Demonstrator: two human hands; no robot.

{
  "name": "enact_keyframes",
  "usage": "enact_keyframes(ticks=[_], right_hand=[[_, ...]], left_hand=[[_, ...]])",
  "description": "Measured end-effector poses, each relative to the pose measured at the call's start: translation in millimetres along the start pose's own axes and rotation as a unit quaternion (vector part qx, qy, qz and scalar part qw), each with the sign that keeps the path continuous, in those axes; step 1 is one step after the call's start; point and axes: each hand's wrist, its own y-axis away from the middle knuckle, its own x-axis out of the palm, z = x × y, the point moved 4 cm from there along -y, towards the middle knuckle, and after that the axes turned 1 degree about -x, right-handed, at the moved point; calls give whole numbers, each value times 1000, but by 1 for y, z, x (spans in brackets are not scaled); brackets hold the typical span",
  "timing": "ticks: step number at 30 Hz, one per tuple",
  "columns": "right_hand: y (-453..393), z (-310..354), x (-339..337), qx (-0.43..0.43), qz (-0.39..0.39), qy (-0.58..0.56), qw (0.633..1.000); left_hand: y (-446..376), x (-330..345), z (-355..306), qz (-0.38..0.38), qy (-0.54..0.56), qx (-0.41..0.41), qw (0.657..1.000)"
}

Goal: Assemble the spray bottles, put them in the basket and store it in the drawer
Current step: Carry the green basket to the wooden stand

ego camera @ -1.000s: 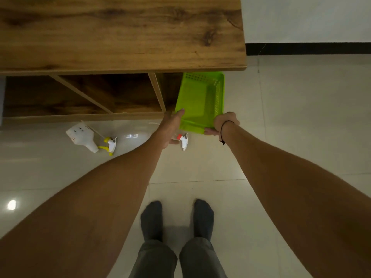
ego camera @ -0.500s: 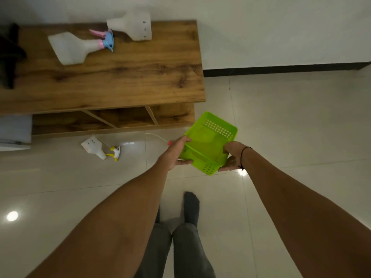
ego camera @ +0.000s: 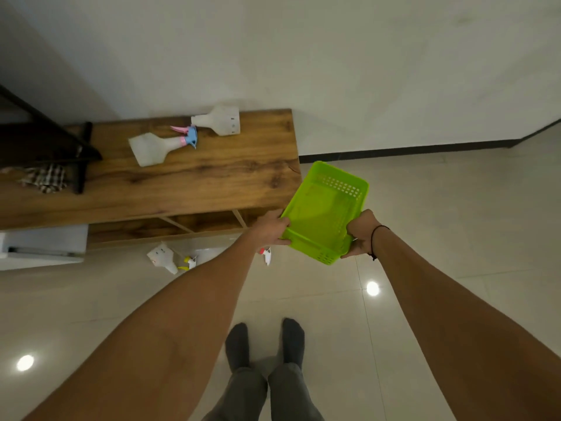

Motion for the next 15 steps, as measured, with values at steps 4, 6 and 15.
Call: enact_keyframes(ticks=[4, 6, 15], right_hand=[[-1, 31, 24, -44, 16, -7, 999], [-5, 45, 37, -61, 13, 5, 998], [-34, 100, 94, -157, -40, 98, 982]], left_hand=[[-13, -31, -17, -25, 8, 23, 999], [-23, -48, -23, -44, 12, 38, 998], [-54, -113, -31, -95, 99, 77, 988]])
